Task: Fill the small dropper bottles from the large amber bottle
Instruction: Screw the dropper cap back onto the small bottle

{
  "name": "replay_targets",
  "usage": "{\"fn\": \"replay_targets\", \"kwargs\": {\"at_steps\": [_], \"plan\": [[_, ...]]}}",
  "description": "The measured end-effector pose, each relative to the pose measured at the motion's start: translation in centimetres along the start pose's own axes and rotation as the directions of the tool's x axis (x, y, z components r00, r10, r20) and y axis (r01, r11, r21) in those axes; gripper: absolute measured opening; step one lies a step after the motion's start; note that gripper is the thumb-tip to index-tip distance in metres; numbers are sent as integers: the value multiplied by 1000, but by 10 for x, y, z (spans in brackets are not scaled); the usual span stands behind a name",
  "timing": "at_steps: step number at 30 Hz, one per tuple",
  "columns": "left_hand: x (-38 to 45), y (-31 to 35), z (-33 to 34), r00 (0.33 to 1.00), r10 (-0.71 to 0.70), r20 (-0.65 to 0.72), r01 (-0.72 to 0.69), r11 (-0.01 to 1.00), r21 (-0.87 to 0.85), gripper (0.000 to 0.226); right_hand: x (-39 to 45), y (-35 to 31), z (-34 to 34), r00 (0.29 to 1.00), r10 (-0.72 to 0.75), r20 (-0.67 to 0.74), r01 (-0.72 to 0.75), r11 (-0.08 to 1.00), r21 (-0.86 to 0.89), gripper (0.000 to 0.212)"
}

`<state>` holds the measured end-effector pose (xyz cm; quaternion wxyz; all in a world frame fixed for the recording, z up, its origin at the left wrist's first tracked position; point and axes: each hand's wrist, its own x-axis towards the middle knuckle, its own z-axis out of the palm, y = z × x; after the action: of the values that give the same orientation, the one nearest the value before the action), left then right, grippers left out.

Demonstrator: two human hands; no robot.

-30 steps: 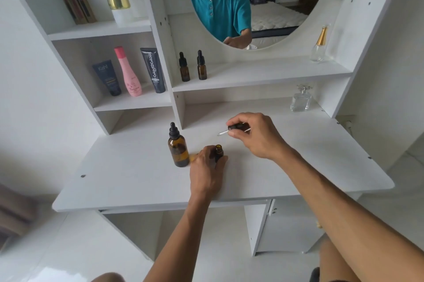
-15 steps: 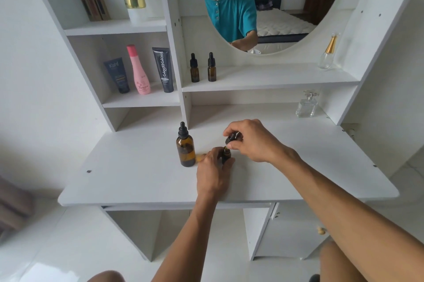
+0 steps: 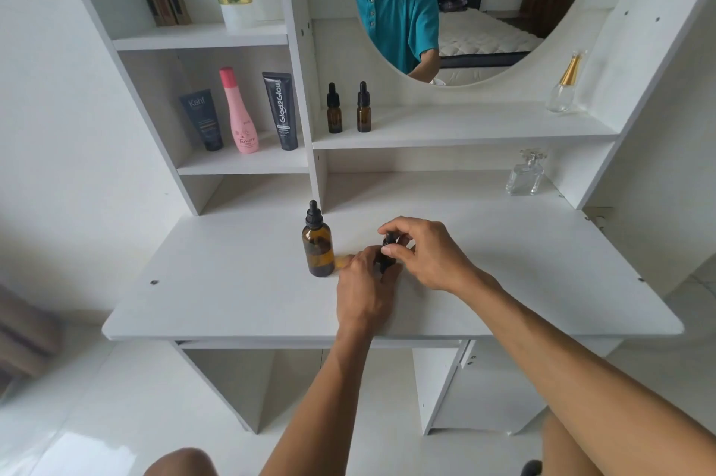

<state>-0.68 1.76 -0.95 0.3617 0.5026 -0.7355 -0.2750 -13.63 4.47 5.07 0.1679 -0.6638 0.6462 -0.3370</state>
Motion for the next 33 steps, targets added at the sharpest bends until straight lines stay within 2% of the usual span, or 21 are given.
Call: {"fn": "replay_targets", "kwargs": {"at_steps": [5, 10, 16, 21, 28, 33], "plan": [[0, -1, 1, 1000, 15, 2, -15, 1000, -4, 21, -1, 3, 2, 1000, 3, -17, -3, 1000, 9, 23], [-1, -1, 1, 1000, 9, 0, -9, 1000, 3, 18, -2, 3, -3, 999, 18, 40, -19, 1000, 15, 45], [0, -2, 1, 1000, 20, -4, -20, 1000, 4, 20, 1, 7, -2, 999, 32, 14, -33, 999, 25, 34], [-1, -1, 2, 1000, 8, -2, -8, 1000, 4, 21, -1, 7, -3, 999, 44, -14, -43, 998, 43, 42], [-2, 0, 0, 1000, 15, -8, -15, 1000, 5, 21, 1, 5, 0, 999, 41, -24, -40, 998, 38, 35], [-2, 0, 1, 1000, -2, 5, 2, 1000, 30, 20, 0, 2, 0, 999, 46, -25, -45, 999, 25, 40]]}}
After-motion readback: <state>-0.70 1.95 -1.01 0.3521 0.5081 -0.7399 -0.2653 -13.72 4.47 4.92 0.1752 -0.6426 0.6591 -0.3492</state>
